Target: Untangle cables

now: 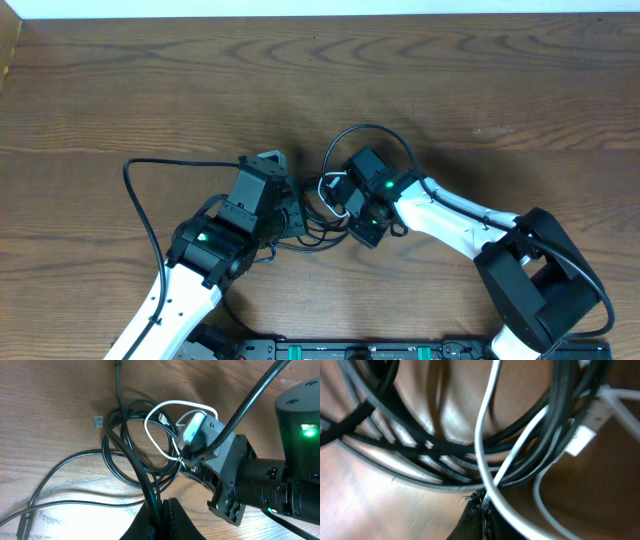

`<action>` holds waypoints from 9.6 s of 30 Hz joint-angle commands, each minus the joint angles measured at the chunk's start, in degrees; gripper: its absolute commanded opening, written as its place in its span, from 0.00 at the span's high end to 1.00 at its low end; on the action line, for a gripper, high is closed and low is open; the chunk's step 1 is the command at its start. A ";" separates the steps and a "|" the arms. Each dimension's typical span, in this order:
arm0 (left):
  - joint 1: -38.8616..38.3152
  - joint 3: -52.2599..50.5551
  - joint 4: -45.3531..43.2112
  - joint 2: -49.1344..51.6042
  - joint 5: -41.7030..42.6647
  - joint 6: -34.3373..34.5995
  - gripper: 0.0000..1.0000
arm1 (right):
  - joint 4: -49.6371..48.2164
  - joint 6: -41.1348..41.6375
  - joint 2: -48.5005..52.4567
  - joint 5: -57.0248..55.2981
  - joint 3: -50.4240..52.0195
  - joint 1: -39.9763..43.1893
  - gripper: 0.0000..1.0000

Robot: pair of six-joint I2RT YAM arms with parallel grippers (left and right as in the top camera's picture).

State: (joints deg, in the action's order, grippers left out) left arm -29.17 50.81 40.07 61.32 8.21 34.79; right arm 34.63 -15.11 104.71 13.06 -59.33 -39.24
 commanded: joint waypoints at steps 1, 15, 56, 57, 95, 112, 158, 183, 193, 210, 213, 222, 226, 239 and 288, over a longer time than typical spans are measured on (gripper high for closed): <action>-0.11 0.04 0.15 0.04 -1.18 0.48 0.92 | 6.16 1.31 -3.89 9.75 -2.73 1.60 0.99; -0.11 0.04 0.11 0.09 -1.46 0.48 0.92 | 17.64 -6.62 -18.84 65.77 -4.37 18.05 0.99; -0.13 0.02 -5.53 18.10 -1.38 1.97 0.21 | 8.68 14.64 -27.87 17.16 -20.81 46.73 0.69; -0.13 0.02 -6.36 18.10 -1.36 3.15 0.18 | 10.23 14.62 -27.34 16.83 -20.81 45.70 0.63; -7.02 0.02 -33.73 42.10 -11.47 -7.98 0.92 | 14.91 31.71 -22.03 13.66 -6.51 28.83 0.39; -7.02 0.02 -33.55 42.10 -11.47 -7.93 0.92 | -12.76 63.17 -21.00 3.48 17.88 20.76 0.50; -6.93 0.04 -6.64 8.35 3.13 -25.18 0.93 | -18.14 61.05 -21.22 -28.04 22.80 47.21 0.99; -5.14 0.04 -18.56 13.79 -9.14 -24.74 0.92 | -23.43 27.85 -30.88 47.98 22.80 45.05 0.01; -5.14 0.04 -18.58 13.77 10.67 -38.82 0.93 | -27.91 24.24 -30.84 30.18 22.80 34.01 0.09; -5.11 0.04 -16.17 9.64 15.02 -50.88 0.93 | -20.85 8.00 -30.53 23.47 22.80 27.54 0.28; -5.11 0.04 -16.15 9.27 12.55 -50.86 0.93 | -19.76 7.17 -30.53 26.47 22.80 27.58 0.27; -5.11 0.04 -16.81 9.27 11.69 -50.86 0.93 | -13.90 1.68 -30.49 30.18 22.80 27.58 0.30; -5.14 0.04 -17.49 8.68 11.72 -50.86 0.93 | -12.94 1.14 -30.42 30.18 22.80 27.58 0.41; -5.14 0.04 -17.46 2.23 14.69 -49.92 0.93 | -13.20 1.38 -30.42 29.46 22.80 27.58 0.99; -5.29 0.02 -15.26 20.74 19.15 -20.52 0.43 | 2.73 49.90 -29.05 21.00 22.84 27.76 0.60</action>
State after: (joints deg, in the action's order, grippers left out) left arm -34.54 50.65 24.58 79.05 27.99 6.96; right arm 36.82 28.73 75.53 33.04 -36.56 -11.40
